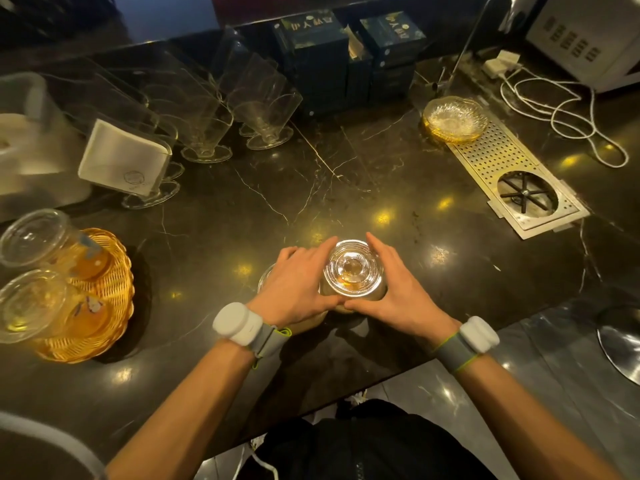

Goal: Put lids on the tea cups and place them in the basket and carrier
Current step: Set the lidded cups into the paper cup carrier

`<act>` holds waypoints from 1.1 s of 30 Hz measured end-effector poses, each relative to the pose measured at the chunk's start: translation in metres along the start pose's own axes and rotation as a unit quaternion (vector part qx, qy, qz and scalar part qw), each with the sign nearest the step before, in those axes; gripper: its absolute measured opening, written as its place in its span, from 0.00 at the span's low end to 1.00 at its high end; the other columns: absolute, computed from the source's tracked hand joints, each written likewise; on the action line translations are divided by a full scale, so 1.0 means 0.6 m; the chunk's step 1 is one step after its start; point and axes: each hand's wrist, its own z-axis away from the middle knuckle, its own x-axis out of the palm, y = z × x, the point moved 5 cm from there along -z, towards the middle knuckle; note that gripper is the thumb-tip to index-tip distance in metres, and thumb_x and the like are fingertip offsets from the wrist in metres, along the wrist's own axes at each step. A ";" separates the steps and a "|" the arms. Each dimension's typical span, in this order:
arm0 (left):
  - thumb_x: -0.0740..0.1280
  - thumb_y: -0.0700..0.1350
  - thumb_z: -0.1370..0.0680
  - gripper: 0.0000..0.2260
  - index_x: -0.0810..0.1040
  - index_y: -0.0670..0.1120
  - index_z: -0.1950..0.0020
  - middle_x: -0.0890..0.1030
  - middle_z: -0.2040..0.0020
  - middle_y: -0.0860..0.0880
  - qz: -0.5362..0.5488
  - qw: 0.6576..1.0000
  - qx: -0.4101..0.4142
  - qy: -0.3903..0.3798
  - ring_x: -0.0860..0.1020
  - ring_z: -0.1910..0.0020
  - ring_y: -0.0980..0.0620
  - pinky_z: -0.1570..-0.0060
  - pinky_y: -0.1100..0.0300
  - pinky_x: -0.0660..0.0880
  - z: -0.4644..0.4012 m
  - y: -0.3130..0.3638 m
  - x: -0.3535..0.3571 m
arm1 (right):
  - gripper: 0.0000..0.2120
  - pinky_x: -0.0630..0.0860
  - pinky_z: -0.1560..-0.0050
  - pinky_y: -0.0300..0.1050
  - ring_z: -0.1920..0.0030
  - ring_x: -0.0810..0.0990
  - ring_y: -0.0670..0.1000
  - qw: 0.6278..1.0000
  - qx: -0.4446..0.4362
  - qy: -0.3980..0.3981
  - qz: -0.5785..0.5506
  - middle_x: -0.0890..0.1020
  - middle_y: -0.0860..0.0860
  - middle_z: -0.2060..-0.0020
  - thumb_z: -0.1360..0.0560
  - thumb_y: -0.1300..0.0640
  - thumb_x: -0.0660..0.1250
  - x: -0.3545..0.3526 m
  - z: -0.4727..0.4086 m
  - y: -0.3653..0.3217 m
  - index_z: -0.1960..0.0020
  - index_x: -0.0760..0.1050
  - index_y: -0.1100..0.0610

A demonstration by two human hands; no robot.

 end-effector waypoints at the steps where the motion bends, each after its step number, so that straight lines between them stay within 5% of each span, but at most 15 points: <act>1: 0.71 0.65 0.32 0.46 0.54 0.51 0.21 0.74 0.30 0.49 0.007 1.000 0.002 -0.004 0.70 0.32 0.48 0.30 0.52 0.57 0.001 -0.002 -0.002 | 0.59 0.62 0.29 0.40 0.27 0.62 0.39 1.000 0.007 -0.002 0.000 0.62 0.43 0.26 0.40 0.32 0.77 -0.001 0.001 0.002 0.21 0.46 0.44; 7: 0.69 0.67 0.30 0.38 0.62 0.56 0.24 0.73 0.34 0.56 0.178 0.982 -0.054 0.011 0.70 0.35 0.57 0.35 0.60 0.64 0.019 -0.039 -0.038 | 0.66 0.66 0.29 0.48 0.26 0.64 0.45 0.996 0.082 0.030 -0.002 0.59 0.43 0.25 0.45 0.26 0.75 -0.002 0.023 0.043 0.22 0.39 0.40; 11: 0.63 0.67 0.25 0.27 0.71 0.56 0.30 0.78 0.40 0.59 0.229 0.964 -0.132 0.005 0.75 0.42 0.61 0.48 0.68 0.67 0.009 -0.076 -0.039 | 0.68 0.75 0.35 0.52 0.36 0.74 0.47 0.988 0.152 0.019 -0.007 0.65 0.47 0.28 0.49 0.24 0.75 0.009 0.037 0.069 0.21 0.43 0.43; 15: 0.64 0.66 0.25 0.21 0.78 0.57 0.37 0.80 0.48 0.62 0.233 0.957 -0.164 -0.043 0.78 0.48 0.62 0.47 0.65 0.72 -0.001 -0.102 -0.024 | 0.62 0.77 0.42 0.46 0.44 0.79 0.46 0.989 0.142 -0.023 0.015 0.71 0.46 0.31 0.47 0.28 0.77 0.025 0.036 0.062 0.23 0.50 0.44; 18: 0.64 0.68 0.27 0.21 0.78 0.59 0.39 0.80 0.46 0.61 0.241 0.952 -0.173 -0.073 0.78 0.45 0.59 0.47 0.62 0.73 0.000 -0.113 -0.007 | 0.52 0.75 0.55 0.37 0.57 0.81 0.42 0.991 0.130 -0.015 0.027 0.78 0.45 0.42 0.40 0.37 0.79 0.030 0.033 0.058 0.26 0.53 0.43; 22: 0.62 0.72 0.29 0.24 0.79 0.60 0.41 0.80 0.43 0.58 0.239 0.950 -0.183 -0.081 0.78 0.43 0.55 0.45 0.56 0.75 0.005 -0.125 0.000 | 0.46 0.70 0.64 0.32 0.61 0.80 0.35 0.989 0.144 0.010 0.033 0.80 0.41 0.57 0.37 0.43 0.80 0.028 0.024 0.058 0.27 0.56 0.43; 27: 0.67 0.68 0.29 0.24 0.79 0.58 0.38 0.80 0.43 0.58 0.271 0.941 -0.191 -0.072 0.77 0.47 0.62 0.54 0.66 0.73 0.021 -0.143 -0.005 | 0.46 0.75 0.60 0.38 0.61 0.82 0.44 0.990 0.139 0.007 0.028 0.81 0.45 0.56 0.36 0.46 0.80 0.035 0.008 0.060 0.26 0.57 0.44; 33: 0.69 0.66 0.28 0.23 0.77 0.57 0.37 0.79 0.45 0.59 0.314 0.923 -0.219 -0.051 0.77 0.50 0.65 0.59 0.70 0.71 0.049 -0.171 -0.012 | 0.46 0.71 0.64 0.30 0.61 0.80 0.42 0.991 0.130 -0.012 0.029 0.79 0.42 0.52 0.35 0.44 0.79 0.053 -0.024 0.051 0.26 0.57 0.41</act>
